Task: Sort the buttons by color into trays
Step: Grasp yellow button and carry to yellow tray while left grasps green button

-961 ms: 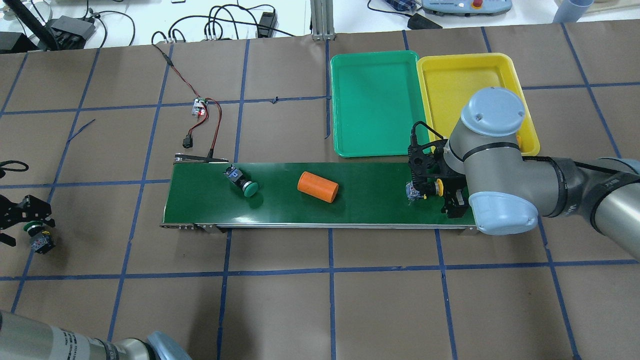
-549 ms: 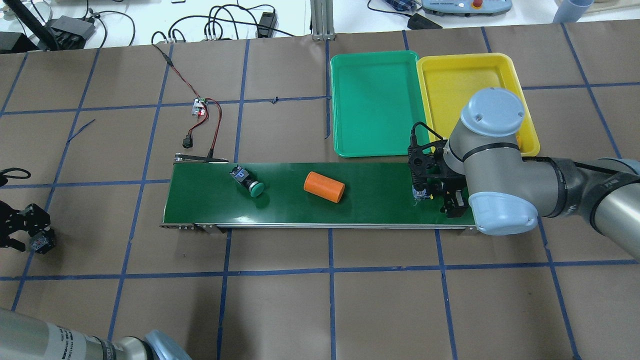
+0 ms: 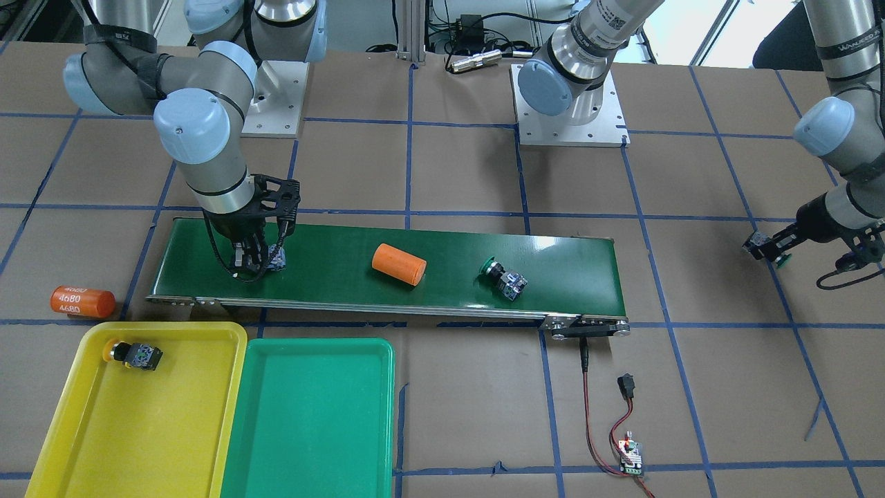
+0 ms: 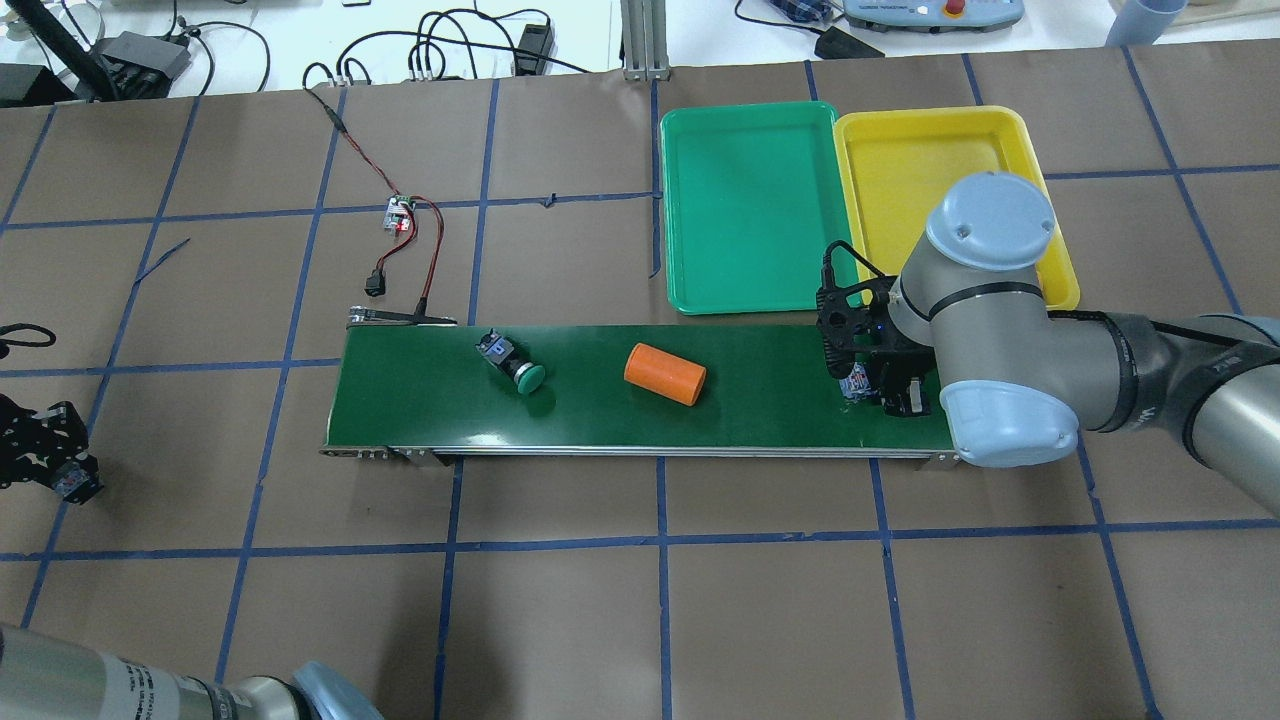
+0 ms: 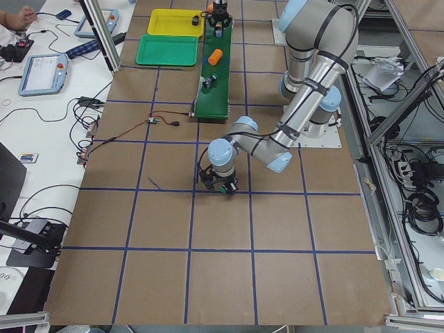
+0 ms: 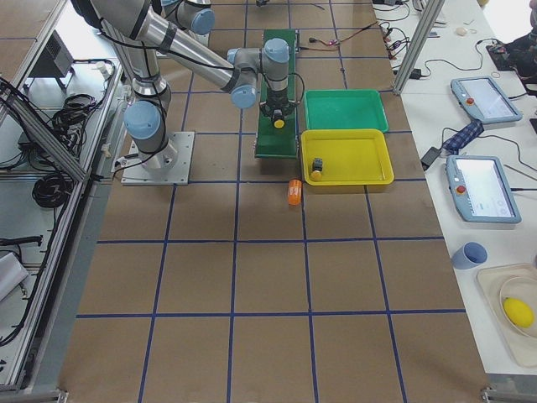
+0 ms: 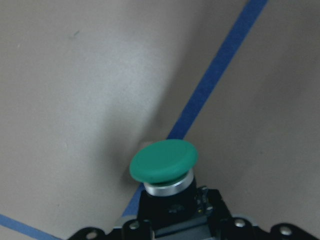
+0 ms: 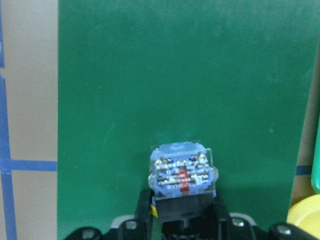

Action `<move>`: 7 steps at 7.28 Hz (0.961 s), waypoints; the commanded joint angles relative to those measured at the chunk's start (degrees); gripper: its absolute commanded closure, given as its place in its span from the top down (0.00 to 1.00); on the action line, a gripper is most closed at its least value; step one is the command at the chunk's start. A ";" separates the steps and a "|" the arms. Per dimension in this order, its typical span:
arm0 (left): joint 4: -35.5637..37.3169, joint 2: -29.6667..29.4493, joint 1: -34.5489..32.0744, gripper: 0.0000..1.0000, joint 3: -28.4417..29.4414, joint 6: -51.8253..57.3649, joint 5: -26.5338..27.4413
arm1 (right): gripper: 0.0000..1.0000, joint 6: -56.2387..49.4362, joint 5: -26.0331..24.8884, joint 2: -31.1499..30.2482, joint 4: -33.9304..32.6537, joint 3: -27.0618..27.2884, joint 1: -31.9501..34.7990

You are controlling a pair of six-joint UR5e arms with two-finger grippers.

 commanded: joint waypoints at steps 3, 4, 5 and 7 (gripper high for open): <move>-9.46 5.73 -19.23 0.00 4.73 -26.51 -2.69 | 0.29 0.55 -0.31 1.45 0.57 -6.28 -3.00; -11.82 7.49 -22.94 0.00 4.73 -34.68 -3.23 | 0.29 -0.40 -0.48 4.07 0.57 -8.47 -7.37; -12.54 7.85 -26.72 0.00 4.73 -42.94 -6.54 | 0.28 -0.06 0.13 6.36 1.70 -11.80 -11.16; -12.20 8.21 -36.64 0.00 4.82 -58.79 -7.54 | 0.27 0.20 3.19 15.47 3.38 -20.93 -11.63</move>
